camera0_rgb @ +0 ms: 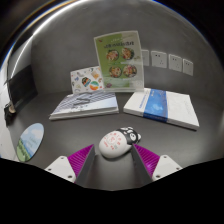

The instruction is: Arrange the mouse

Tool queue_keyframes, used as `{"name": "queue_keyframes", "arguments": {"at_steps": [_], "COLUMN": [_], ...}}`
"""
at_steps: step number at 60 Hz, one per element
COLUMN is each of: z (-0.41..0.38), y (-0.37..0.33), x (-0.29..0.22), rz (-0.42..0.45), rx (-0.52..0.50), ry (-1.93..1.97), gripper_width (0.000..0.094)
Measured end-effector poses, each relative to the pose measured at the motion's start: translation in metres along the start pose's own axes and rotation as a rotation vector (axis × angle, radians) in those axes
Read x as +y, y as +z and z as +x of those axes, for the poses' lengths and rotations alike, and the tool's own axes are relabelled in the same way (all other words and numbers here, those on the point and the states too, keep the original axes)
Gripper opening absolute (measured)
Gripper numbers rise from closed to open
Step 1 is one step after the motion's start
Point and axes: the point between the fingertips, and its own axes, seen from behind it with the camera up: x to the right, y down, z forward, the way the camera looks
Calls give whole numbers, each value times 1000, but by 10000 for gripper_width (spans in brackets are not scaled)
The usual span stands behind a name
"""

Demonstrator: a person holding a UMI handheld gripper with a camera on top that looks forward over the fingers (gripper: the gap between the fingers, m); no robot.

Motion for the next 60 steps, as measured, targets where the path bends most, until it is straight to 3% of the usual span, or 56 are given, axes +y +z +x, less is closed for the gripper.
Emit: {"name": "queue_keyframes", "arguments": {"at_steps": [15, 20, 25, 26, 27, 36, 44, 52, 60], "z": [-2, 4, 6, 5, 2, -61, -193, -301, -338], "y": [46, 49, 48, 47, 44, -23, -62, -44, -11], "x": [-27, -31, -31, -31, -31, -82, -110, -68, -13], "rz": [-8, 4, -1, -6, -8, 168, 280, 206, 84], "rx": [145, 206, 249, 255, 257, 328, 257, 209, 213], "ry": [14, 81, 118, 128, 141, 114, 94, 84, 79], "gripper_width": [853, 542, 472, 528, 437, 426, 424, 422, 422]}}
